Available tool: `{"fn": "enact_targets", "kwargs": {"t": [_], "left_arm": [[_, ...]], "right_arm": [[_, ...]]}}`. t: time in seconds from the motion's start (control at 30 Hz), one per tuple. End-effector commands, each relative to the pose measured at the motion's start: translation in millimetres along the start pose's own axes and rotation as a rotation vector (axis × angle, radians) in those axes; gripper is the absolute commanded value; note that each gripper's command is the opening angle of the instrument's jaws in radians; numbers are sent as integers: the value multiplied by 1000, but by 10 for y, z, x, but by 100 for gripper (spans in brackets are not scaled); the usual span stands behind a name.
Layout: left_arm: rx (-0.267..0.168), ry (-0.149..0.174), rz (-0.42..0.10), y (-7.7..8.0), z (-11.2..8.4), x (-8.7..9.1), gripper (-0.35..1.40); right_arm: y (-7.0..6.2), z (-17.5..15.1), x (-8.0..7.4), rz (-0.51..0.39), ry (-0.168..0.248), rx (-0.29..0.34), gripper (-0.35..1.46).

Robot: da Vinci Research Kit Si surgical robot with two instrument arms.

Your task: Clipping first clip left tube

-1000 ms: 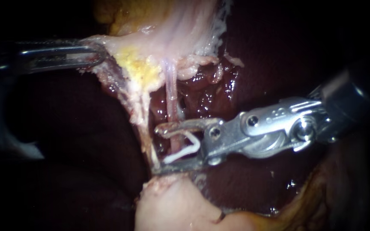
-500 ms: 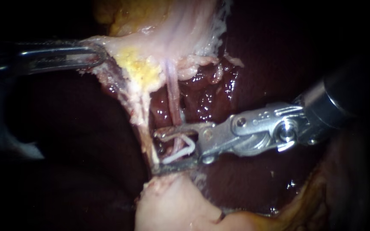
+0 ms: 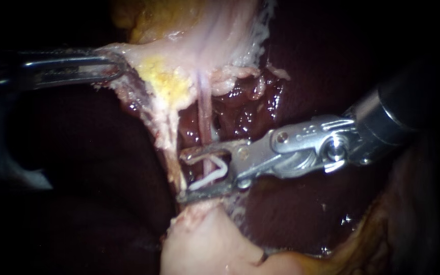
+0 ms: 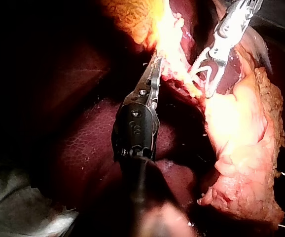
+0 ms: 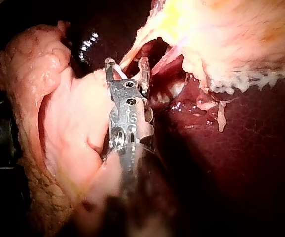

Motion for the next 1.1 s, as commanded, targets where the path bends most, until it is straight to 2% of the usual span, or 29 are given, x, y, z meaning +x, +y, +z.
{"fn": "enact_targets", "kwargs": {"t": [0.03, 0.6, 1.1], "left_arm": [[0, 0, 0, 0, 0, 0, -35], [0, 3, -1, 0, 1, 0, -35], [2, 3, -1, 1, 4, 1, -35]], "right_arm": [[-1, 1, 0, 4, 4, 8, 42], [-15, 31, 1, 5, 30, 96, 41], [-12, 61, -2, 27, 50, 97, 41]]}}
